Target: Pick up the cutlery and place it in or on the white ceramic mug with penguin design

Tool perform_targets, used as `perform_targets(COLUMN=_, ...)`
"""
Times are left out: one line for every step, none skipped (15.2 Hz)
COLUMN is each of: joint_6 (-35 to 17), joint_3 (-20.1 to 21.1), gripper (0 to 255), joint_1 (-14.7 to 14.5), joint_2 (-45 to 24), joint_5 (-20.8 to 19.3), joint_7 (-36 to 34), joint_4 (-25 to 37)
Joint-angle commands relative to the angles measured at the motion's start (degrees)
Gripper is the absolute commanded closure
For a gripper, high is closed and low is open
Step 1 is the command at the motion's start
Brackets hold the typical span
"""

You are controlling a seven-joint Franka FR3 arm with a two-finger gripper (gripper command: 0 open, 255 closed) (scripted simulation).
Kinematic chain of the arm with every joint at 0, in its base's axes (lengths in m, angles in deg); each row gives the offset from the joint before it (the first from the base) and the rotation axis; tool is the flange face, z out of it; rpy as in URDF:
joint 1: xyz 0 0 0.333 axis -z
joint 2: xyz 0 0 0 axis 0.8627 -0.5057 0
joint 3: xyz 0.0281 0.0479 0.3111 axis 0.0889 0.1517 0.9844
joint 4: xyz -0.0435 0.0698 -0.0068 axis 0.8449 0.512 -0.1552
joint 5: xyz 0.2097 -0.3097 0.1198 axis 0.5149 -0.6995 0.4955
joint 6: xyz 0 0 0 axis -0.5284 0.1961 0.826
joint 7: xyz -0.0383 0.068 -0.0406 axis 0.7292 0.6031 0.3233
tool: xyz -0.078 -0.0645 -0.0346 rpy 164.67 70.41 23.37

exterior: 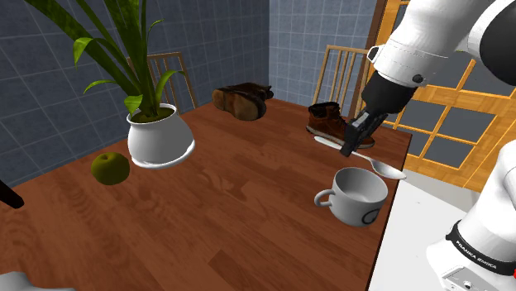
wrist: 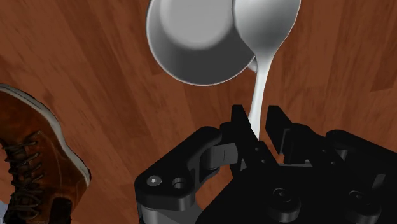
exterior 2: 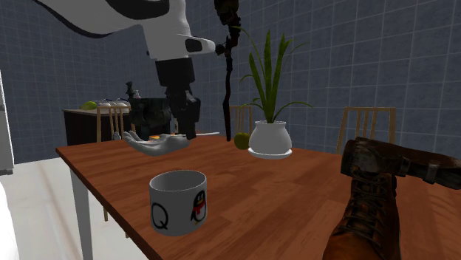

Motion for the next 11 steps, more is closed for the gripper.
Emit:
perform_targets(joint_6=-0.28, joint_3=-0.08, gripper=255, joint_1=-0.54, joint_2=1.76, joint_5=0.36, joint_7=0.08, joint_4=-2.14)
perform_targets(joint_6=-1.05, joint_3=0.09, gripper=255, joint_1=-0.64, joint_2=1.73, joint_5=0.54, joint_7=0.11, joint_4=-2.88)
perform_targets(joint_6=-1.83, joint_3=0.26, gripper=255, joint_1=-0.73, joint_2=1.68, joint_5=0.73, joint_7=0.14, joint_4=-3.61)
perform_targets(joint_6=-2.62, joint_3=0.43, gripper=255, joint_1=-0.83, joint_2=1.61, joint_5=0.91, joint_7=0.17, joint_4=-4.34)
perform_targets(joint_6=-3.42, joint_3=0.61, gripper=255, joint_1=-0.93, joint_2=1.52, joint_5=1.1, joint_7=0.21, joint_4=-5.05)
perform_targets(joint_6=-4.23, joint_3=0.79, gripper=255, joint_1=-1.03, joint_2=1.41, joint_5=1.3, joint_7=0.24, joint_4=-5.76)
perform_targets(joint_6=-5.04, joint_3=0.98, gripper=255, joint_1=-1.14, joint_2=1.29, joint_5=1.49, joint_7=0.27, joint_4=-6.46)
perform_targets(joint_6=-5.87, joint_3=1.16, gripper=255, joint_1=-1.24, joint_2=1.14, joint_5=1.69, joint_7=0.3, joint_4=-7.15)
perform_targets(joint_6=-6.71, joint_3=1.35, gripper=255, joint_1=-1.34, joint_2=0.97, joint_5=1.9, joint_7=0.33, joint_4=-7.83)
perform_targets(joint_6=-7.56, joint_3=1.54, gripper=255, joint_1=-1.45, joint_2=0.79, joint_5=2.11, joint_7=0.36, joint_4=-8.5)
perform_targets(joint_6=-8.43, joint_3=1.74, gripper=255, joint_1=-1.55, joint_2=0.57, joint_5=2.32, joint_7=0.4, joint_4=-9.16)
